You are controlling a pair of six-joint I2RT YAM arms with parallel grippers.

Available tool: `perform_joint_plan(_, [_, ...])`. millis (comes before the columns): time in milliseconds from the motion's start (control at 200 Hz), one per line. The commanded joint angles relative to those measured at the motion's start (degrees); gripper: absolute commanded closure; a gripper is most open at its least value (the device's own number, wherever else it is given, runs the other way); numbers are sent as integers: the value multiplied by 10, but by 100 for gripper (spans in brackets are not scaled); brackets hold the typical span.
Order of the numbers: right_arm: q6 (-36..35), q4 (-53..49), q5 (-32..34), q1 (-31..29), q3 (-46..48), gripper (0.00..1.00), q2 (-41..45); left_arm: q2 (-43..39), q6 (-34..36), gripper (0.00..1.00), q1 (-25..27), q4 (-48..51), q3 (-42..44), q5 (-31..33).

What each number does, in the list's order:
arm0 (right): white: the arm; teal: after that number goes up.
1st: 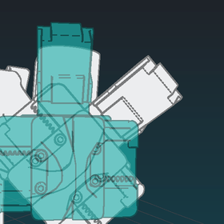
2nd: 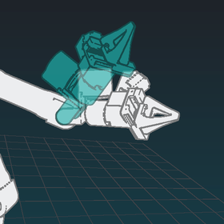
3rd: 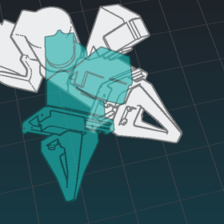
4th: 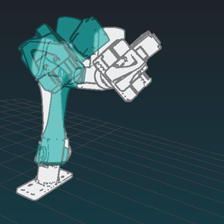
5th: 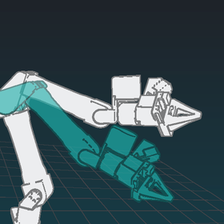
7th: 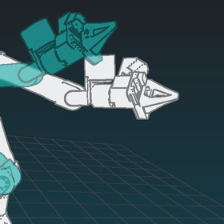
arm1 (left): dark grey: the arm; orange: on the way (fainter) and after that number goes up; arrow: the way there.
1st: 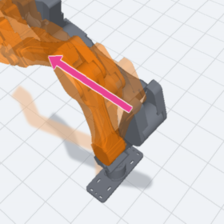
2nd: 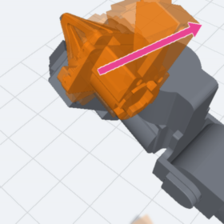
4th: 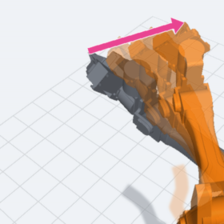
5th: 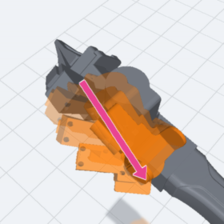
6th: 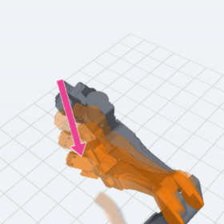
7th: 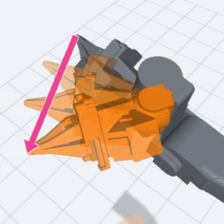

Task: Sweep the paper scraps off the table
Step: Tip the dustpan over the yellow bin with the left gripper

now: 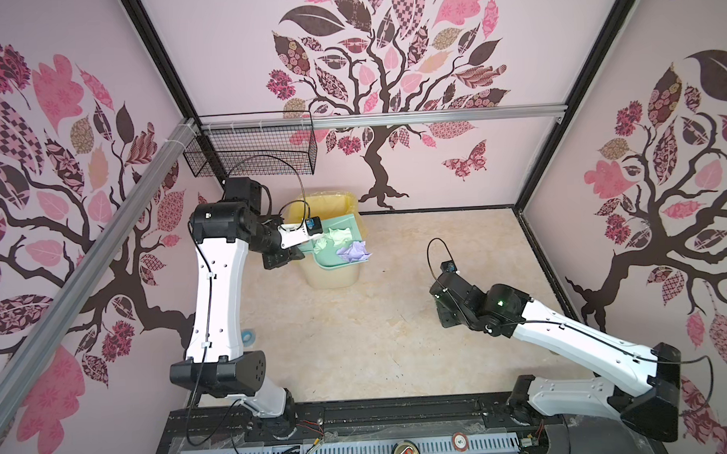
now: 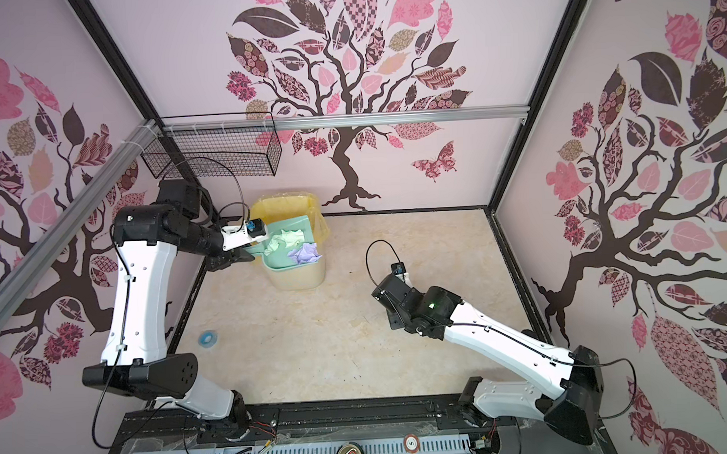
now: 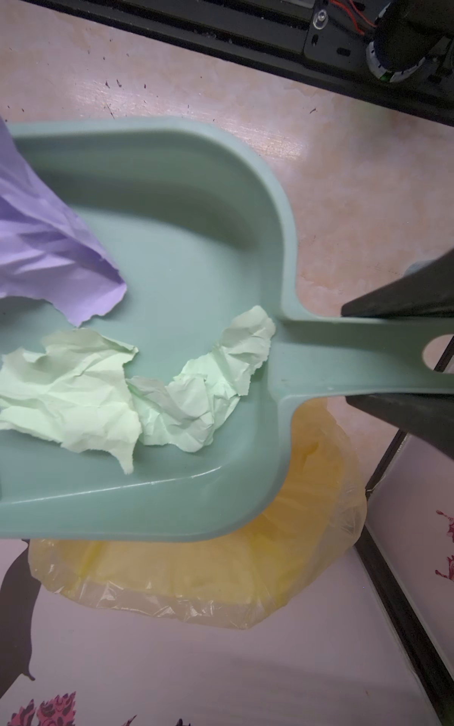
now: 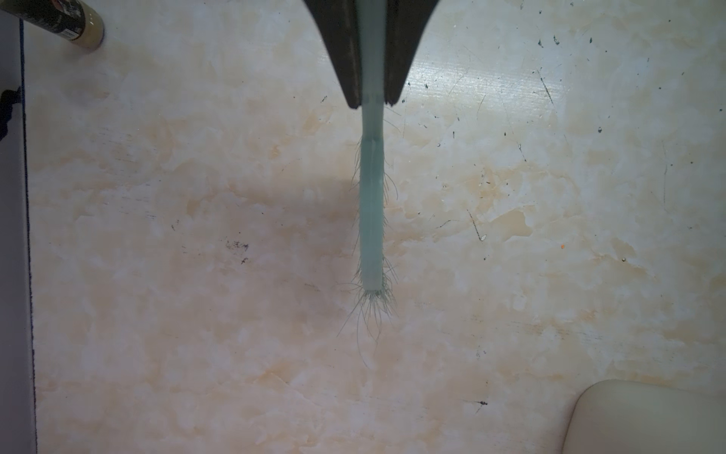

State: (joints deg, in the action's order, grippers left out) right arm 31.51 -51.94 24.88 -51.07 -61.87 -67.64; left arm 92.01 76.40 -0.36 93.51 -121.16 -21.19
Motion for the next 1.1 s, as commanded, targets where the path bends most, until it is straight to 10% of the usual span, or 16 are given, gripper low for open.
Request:
perform_joint_plan(0, [-3, -3, 6, 4, -1, 100, 21, 24, 12, 100, -19, 93, -40, -10])
perform_joint_plan(715, [-3, 13, -1, 8, 28, 100, 29, 248, 52, 100, -62, 91, -354, 124])
perform_joint_plan(1095, [-10, 23, -2, 15, 30, 100, 19, 231, 74, 100, -45, -14, -306, 195])
